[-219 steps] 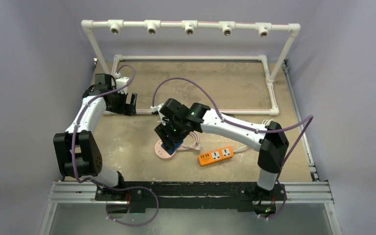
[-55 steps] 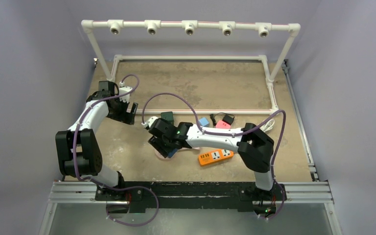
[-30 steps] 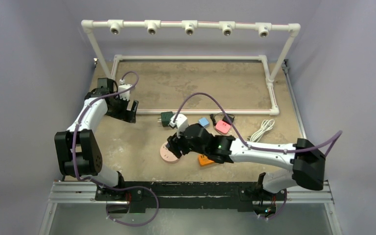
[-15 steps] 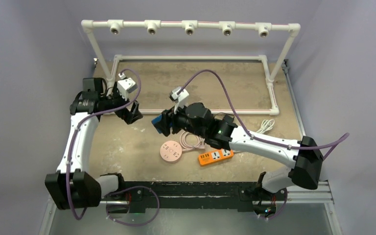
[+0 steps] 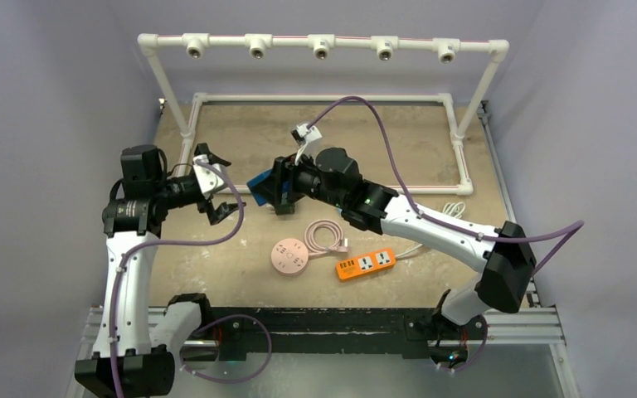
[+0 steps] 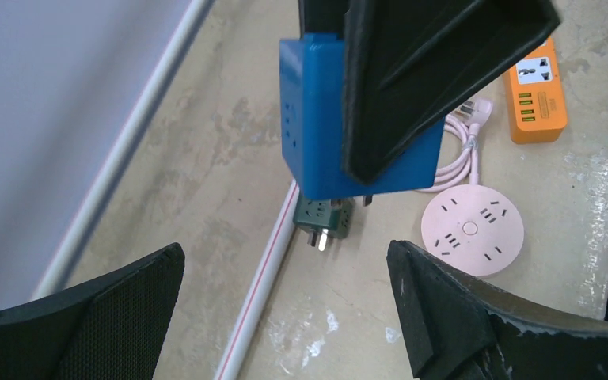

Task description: Insert the plug

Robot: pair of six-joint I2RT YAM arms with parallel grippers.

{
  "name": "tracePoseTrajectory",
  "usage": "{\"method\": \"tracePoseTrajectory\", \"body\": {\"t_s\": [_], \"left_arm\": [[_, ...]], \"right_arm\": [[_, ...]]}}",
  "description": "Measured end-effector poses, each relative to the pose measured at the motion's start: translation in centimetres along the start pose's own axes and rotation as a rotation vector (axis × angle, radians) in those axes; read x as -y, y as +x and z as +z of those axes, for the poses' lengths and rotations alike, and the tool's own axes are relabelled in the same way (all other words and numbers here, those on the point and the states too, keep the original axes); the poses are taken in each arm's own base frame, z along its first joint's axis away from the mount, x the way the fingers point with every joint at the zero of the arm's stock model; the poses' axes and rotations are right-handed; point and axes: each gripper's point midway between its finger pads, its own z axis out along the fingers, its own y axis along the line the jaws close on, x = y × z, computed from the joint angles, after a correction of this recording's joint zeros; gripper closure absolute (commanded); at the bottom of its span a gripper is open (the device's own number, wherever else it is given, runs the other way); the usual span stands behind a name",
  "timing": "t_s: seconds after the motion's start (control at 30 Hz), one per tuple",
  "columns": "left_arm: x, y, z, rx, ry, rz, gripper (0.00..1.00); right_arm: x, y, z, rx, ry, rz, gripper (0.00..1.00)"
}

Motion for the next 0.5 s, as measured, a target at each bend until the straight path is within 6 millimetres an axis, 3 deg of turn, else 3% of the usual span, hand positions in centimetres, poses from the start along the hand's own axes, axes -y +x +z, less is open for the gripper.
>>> {"method": "tracePoseTrajectory", "body": {"t_s": [0.2, 0.5], "left_arm": [[0.8, -2.0, -0.1, 0.073, 0.024, 0.110, 0.01], [2.1, -1.8, 0.4, 0.098, 0.100, 0.116, 0.01]], "right_arm": [[-1.2, -0.5, 0.9, 0.012, -0.042, 0.038, 1.00], [-1.7, -1.7, 2.8, 0.049, -0.054, 0.050, 1.00]]}}
